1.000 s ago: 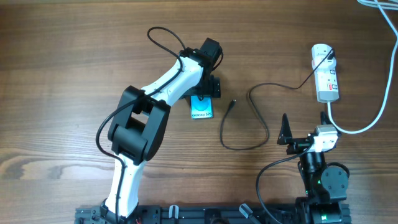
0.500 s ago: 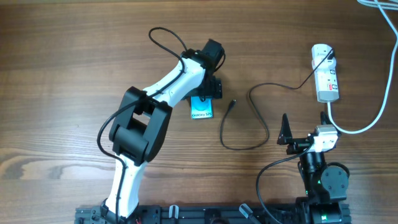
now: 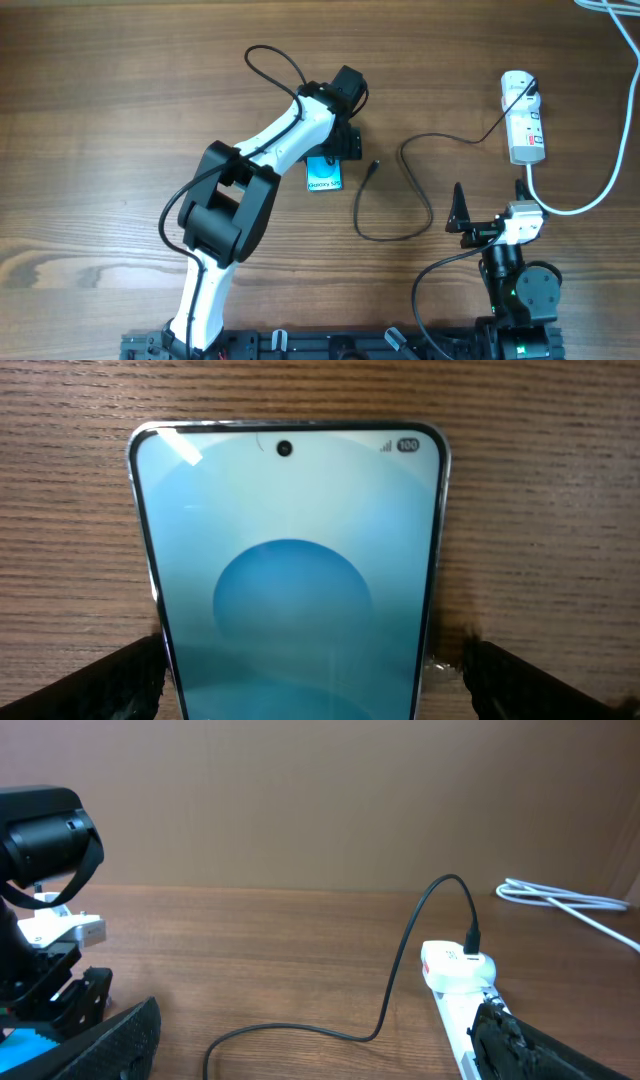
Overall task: Plug charger to phone and switch on socket
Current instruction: 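Close the left gripper on the phone's bottom edge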
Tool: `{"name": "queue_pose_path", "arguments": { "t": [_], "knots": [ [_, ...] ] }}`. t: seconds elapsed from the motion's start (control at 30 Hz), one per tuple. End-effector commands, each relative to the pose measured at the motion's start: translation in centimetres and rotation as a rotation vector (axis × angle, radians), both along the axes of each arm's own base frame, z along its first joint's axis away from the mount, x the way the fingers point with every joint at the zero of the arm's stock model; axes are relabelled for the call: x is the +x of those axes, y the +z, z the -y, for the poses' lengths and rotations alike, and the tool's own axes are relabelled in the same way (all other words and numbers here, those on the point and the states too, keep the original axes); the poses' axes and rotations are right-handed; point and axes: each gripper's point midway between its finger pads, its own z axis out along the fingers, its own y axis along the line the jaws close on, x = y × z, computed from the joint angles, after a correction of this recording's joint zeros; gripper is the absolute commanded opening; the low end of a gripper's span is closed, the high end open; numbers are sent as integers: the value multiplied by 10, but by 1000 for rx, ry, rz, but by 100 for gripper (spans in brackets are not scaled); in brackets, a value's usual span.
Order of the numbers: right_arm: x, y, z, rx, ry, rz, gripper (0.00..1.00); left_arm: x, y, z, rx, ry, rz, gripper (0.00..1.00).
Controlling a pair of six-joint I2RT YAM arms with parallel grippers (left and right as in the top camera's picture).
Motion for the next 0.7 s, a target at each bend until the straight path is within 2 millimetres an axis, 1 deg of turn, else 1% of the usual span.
{"name": "queue_pose_path", "arguments": {
  "t": [0.0,0.13,0.27,0.67],
  "knots": [
    [0,1,-2,-12,13,6,100,-14,-26,-12,11,47,-84,100],
    [0,1,-2,-12,13,6,100,-15,-26,-10,11,43,-83,100],
    [0,1,-2,-12,13,5,100,-13,-26,-17,48,45,-65,100],
    [0,1,-2,-12,13,6,100,-10,-26,-20,55,53,-58,100]
  ]
}}
